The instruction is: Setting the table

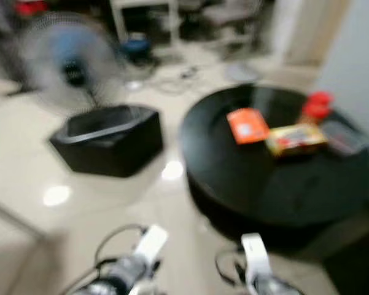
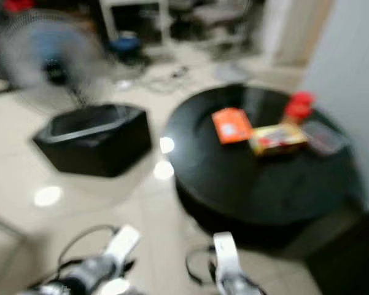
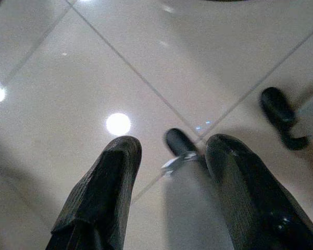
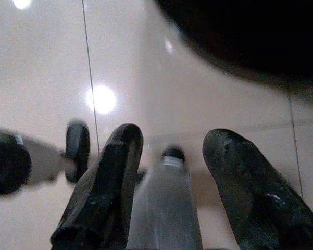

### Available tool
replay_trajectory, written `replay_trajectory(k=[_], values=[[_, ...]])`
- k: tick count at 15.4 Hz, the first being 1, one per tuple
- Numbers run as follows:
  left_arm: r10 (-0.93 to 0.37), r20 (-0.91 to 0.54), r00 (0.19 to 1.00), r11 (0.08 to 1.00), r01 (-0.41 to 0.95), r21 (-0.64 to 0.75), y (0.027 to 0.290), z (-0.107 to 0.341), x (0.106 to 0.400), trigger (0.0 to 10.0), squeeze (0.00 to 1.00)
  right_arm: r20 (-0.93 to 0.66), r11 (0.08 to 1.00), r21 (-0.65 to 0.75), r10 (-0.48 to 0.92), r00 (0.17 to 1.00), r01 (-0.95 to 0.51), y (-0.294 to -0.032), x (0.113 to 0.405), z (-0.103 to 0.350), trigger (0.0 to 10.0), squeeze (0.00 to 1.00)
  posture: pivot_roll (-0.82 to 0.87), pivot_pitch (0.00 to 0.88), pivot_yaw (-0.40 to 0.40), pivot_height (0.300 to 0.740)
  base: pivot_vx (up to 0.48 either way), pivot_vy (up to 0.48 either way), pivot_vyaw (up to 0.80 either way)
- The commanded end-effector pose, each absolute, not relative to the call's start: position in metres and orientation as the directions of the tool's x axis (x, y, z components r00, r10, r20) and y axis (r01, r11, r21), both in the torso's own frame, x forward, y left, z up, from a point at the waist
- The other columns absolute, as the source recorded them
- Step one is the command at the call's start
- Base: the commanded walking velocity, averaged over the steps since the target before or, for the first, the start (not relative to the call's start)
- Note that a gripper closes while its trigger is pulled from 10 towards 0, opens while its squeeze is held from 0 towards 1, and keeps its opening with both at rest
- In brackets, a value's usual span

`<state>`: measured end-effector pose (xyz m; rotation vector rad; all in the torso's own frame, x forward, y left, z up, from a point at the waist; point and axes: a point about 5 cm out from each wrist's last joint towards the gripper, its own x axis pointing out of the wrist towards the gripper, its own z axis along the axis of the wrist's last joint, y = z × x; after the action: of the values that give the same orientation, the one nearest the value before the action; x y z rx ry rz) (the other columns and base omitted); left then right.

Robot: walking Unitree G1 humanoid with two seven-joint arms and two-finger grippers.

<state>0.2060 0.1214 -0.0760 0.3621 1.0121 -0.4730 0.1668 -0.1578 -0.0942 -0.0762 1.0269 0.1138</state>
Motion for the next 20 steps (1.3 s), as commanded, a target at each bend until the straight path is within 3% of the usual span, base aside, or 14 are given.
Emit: replay_trajectory(k=[1, 12, 13, 14, 16, 18, 20], values=[[-0.210, -0.869, 0.448, 0.850, 0.523, 0.065, 0.119, -0.076, 0.205, 10.0, 0.00, -0.866, 0.993, -0.014, 0.048, 0.497, -0.120, -0.161, 0.163, -0.096, 10.0, 0.00, -0.17, 0.011, 0.034, 0.731, 0.000, 0.000, 0.00], [-0.223, -0.854, 0.471, 0.819, 0.565, 0.097, 0.109, -0.069, 0.217, 10.0, 0.00, -0.859, 0.992, -0.019, 0.046, 0.509, -0.121, -0.162, 0.165, -0.095, 10.0, 0.00, -0.16, 0.015, 0.041, 0.731, 0.000, 0.000, 0.12], [-0.189, -0.861, 0.472, 0.848, 0.521, 0.100, 0.113, -0.069, 0.218, 10.0, 0.00, -0.863, 0.993, -0.008, 0.054, 0.502, -0.121, -0.161, 0.165, -0.095, 10.0, 0.00, -0.16, 0.015, 0.041, 0.731, 0.000, 0.000, 0.00], [-0.122, -0.899, 0.420, 0.901, 0.427, 0.078, 0.125, -0.073, 0.213, 10.0, 0.00, -0.871, 0.991, 0.005, 0.069, 0.486, -0.131, -0.161, 0.164, -0.096, 10.0, 0.00, -0.17, 0.014, 0.045, 0.731, 0.000, 0.000, 0.00], [-0.057, -0.972, 0.230, 0.953, 0.301, 0.015, 0.143, -0.086, 0.184, 10.0, 0.00, -0.881, 0.989, 0.006, 0.073, 0.467, -0.144, -0.161, 0.163, -0.096, 10.0, 0.00, -0.16, 0.021, 0.044, 0.731, 0.000, 0.000, 0.00], [-0.093, -0.957, 0.276, 0.941, 0.339, 0.007, 0.135, -0.085, 0.188, 10.0, 0.00, -0.884, 0.992, 0.006, 0.065, 0.463, -0.127, -0.161, 0.162, -0.097, 10.0, 0.00, -0.16, 0.022, 0.038, 0.731, 0.000, 0.000, 0.00], [-0.070, -0.969, 0.238, 0.954, 0.301, 0.005, 0.136, -0.087, 0.182, 10.0, 0.00, -0.888, 0.990, 0.002, 0.066, 0.454, -0.141, -0.162, 0.162, -0.097, 10.0, 0.00, -0.16, 0.022, 0.038, 0.731, 0.000, 0.000, 0.00]])
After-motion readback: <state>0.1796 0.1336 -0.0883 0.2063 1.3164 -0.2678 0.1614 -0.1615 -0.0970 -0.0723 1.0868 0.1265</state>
